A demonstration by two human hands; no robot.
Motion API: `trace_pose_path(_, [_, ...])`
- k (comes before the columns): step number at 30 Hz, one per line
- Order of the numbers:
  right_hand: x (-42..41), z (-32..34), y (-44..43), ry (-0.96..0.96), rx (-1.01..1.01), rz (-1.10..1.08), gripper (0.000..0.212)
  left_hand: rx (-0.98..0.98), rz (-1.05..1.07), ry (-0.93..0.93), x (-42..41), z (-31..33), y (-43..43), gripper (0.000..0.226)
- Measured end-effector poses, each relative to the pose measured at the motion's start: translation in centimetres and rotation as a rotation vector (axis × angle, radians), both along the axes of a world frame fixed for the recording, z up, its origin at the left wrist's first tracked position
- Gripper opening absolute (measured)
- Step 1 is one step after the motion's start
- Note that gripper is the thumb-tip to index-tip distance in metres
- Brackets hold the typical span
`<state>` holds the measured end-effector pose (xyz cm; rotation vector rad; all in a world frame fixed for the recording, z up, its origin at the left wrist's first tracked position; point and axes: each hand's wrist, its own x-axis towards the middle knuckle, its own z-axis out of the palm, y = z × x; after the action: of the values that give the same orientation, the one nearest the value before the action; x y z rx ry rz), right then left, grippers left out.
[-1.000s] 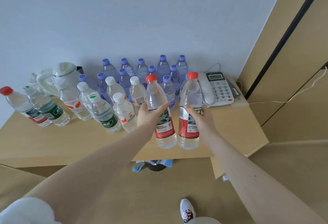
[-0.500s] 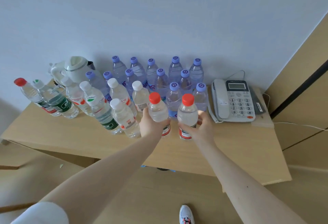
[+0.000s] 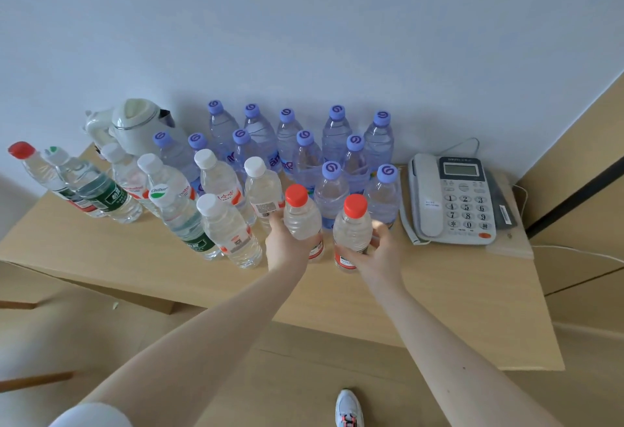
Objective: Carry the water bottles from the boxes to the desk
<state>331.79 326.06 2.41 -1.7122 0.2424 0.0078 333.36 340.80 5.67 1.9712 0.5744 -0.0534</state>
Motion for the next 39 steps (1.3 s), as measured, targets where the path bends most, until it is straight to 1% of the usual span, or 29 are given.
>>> trace_pose_path(4, [0.3, -0.8, 0.3, -0.001, -0.041, 0.000, 0.050, 0.046, -0.067, -0.044, -0.1, -1.2, 0.8, 0.066])
trace_pose_path(9, [0.5, -1.4, 0.5, -0.016, -0.102, -0.021, 0.052, 0.036, -0.099, -0.072, 1.1, -1.2, 0.8, 0.067])
trace_pose_path(21, [1.0, -1.3, 1.1, -0.014, -0.158, -0.076, 0.048, -0.014, -0.041, -0.093, 1.5, -1.9, 0.7, 0.070])
trace_pose_path(26, [0.6, -1.3, 1.4, -0.003, -0.144, -0.092, 0.050, -0.081, 0.066, -0.017, 0.9, -2.0, 0.1, 0.062])
trace_pose_path(28, [0.4, -1.1, 1.7, -0.004, -0.127, -0.112, 0.055, -0.090, 0.064, 0.015, 0.6, -2.0, 0.0, 0.066])
trace_pose_path(31, [-0.8, -1.0, 2.0, 0.018, -0.163, -0.127, 0.071, -0.121, 0.064, 0.092, -0.3, -2.2, 0.2, 0.085])
trace_pose_path(32, [-1.3, -1.1, 2.0, 0.037, -0.202, -0.115, 0.074, -0.125, 0.048, 0.120, -0.7, -2.1, 0.3, 0.084])
trace_pose_path(33, [-1.9, -1.1, 2.1, 0.059, -0.251, -0.103, 0.075, -0.126, 0.017, 0.139, -1.2, -1.9, 0.5, 0.078])
trace_pose_path(35, [-2.9, -0.8, 2.1, 0.110, -0.352, -0.089, 0.074, -0.105, -0.088, 0.154, -2.0, -1.4, 1.0, 0.060])
trace_pose_path(37, [-4.1, 0.2, 2.2, 0.176, -0.448, -0.079, 0.076, -0.025, -0.238, 0.142, -2.6, -0.7, 1.6, 0.046])
trace_pose_path(39, [-5.5, 1.5, 2.6, 0.225, -0.568, -0.067, 0.074, 0.128, -0.421, 0.125, -3.3, 0.3, 2.2, 0.040])
